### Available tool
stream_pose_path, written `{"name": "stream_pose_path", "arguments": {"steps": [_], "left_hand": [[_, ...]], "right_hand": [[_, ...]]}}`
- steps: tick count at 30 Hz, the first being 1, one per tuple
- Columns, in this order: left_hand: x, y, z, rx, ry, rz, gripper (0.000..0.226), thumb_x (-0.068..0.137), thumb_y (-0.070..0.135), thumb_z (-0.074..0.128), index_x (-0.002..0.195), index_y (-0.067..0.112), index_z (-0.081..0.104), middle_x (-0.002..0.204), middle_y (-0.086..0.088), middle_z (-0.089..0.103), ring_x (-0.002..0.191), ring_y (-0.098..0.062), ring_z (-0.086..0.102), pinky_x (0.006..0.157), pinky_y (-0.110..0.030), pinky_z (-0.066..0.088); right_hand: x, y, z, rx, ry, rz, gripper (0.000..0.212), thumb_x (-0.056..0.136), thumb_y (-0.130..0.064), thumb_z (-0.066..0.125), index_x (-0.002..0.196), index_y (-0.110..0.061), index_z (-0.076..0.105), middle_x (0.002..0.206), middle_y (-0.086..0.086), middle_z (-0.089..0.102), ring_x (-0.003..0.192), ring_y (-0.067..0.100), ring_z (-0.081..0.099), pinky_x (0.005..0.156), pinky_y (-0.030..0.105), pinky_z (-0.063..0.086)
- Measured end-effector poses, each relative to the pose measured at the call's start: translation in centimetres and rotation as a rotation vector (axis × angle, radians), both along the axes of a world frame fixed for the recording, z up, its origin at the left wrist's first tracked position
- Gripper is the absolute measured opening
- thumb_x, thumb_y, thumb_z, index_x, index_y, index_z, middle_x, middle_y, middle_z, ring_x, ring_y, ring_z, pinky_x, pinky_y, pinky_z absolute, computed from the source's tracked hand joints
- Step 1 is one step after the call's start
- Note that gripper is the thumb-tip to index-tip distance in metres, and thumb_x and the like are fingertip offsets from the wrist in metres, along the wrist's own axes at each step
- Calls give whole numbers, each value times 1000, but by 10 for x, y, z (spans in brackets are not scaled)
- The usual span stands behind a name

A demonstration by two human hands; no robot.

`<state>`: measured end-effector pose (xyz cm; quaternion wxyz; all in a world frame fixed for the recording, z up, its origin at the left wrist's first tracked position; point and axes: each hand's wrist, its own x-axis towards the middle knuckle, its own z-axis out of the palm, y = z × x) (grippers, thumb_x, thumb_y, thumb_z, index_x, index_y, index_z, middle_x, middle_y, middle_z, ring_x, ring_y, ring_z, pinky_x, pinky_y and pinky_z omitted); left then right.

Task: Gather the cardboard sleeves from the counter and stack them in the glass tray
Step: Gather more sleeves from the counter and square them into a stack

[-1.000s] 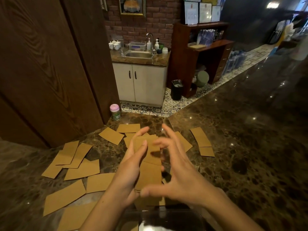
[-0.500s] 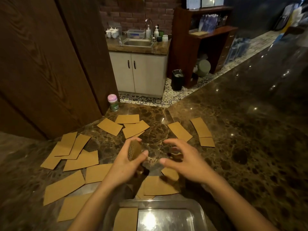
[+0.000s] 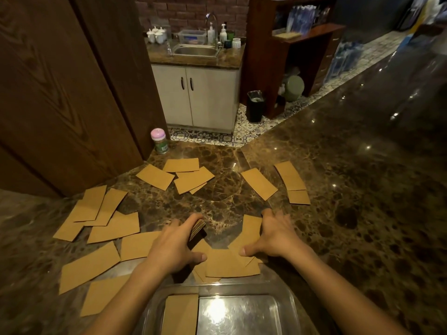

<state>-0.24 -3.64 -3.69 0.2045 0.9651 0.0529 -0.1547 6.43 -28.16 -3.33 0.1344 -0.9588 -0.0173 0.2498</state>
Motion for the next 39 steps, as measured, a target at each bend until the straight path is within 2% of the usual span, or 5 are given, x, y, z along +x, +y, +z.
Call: {"name": "stream_pose_path", "arguments": {"steps": [9,15,26,31,39], "left_hand": [[6,2,-7,-315,-169,81,94,76,22,87,142,54,29,133,-1,55,123,-25,52,96,-39,47],[8,3,-1,-283,-331,119,76,86,36,77,143,53,31,128,0,57,123,-23,51,94,-37,44],[-7,-39,88,-1377,-48,366,45,79,40,72,124,42,63,112,-5,78,100,-29,75,72,-44,61],[-20,-47,90,-1452,-110,375,62,81,5,80,135,27,57,114,-11,76,104,-31,74,79,-43,62],[-31,-42,99,-1518,-295,470,57,74,11,76,123,38,64,107,-5,77,96,-26,75,71,-37,62]], "right_hand": [[12,-15,-7,531,52,-176,48,68,-20,97,102,-14,64,96,4,76,93,28,74,84,49,62],[17,-27,28,862,88,-264,20,90,-2,77,107,-9,70,104,16,78,84,17,76,68,29,62],[15,-4,110,1247,11,-120,31,90,-7,76,120,-2,66,102,9,78,90,21,74,69,28,58],[7,7,116,1219,-139,-139,31,88,-11,81,116,-8,70,105,9,79,98,25,77,83,35,60],[-7,-5,134,967,-299,49,57,73,-32,93,125,-36,69,109,-4,76,97,15,76,79,42,66]]}}
